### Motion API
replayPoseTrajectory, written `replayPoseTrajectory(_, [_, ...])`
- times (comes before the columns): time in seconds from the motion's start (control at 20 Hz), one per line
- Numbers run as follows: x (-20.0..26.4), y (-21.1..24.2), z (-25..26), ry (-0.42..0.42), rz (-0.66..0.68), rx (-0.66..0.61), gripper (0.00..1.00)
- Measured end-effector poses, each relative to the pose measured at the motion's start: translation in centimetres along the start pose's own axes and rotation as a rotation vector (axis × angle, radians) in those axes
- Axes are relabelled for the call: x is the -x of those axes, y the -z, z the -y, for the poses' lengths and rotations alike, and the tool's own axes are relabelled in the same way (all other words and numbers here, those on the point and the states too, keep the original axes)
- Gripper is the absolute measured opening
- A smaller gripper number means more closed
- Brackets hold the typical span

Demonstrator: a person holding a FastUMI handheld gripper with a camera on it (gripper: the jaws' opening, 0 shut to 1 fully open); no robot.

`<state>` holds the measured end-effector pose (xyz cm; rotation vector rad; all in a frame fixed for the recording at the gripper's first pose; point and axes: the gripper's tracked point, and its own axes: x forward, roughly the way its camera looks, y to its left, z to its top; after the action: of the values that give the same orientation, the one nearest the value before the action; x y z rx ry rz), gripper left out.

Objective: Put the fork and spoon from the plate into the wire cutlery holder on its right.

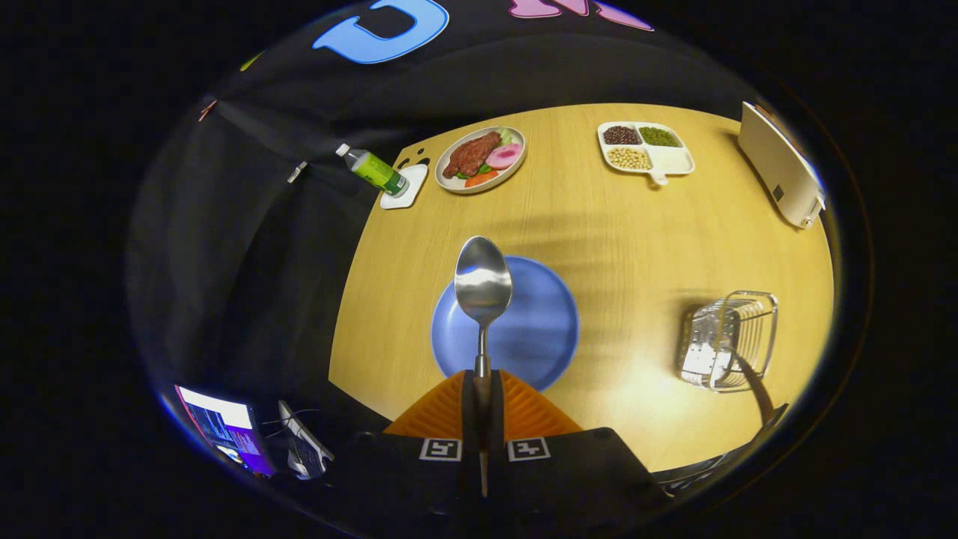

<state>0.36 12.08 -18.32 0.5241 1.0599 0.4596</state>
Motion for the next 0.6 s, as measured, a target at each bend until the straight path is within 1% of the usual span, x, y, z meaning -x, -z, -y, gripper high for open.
replayPoseTrajectory(0.1, [2.9, 0.1, 2.5, 0.044, -0.019, 0.017, 0.08])
replayPoseTrajectory(0.2, [5.4, 0.2, 4.6, 0.07, -0.046, 0.023, 0.08])
replayPoseTrajectory(0.3, [7.1, 0.5, 7.1, 0.095, -0.083, 0.017, 0.08])
replayPoseTrajectory(0.45, [9.2, 1.4, 11.2, 0.16, -0.159, 0.013, 0.08])
replayPoseTrajectory(0.6, [10.4, 2.6, 14.6, 0.202, -0.272, 0.003, 0.08])
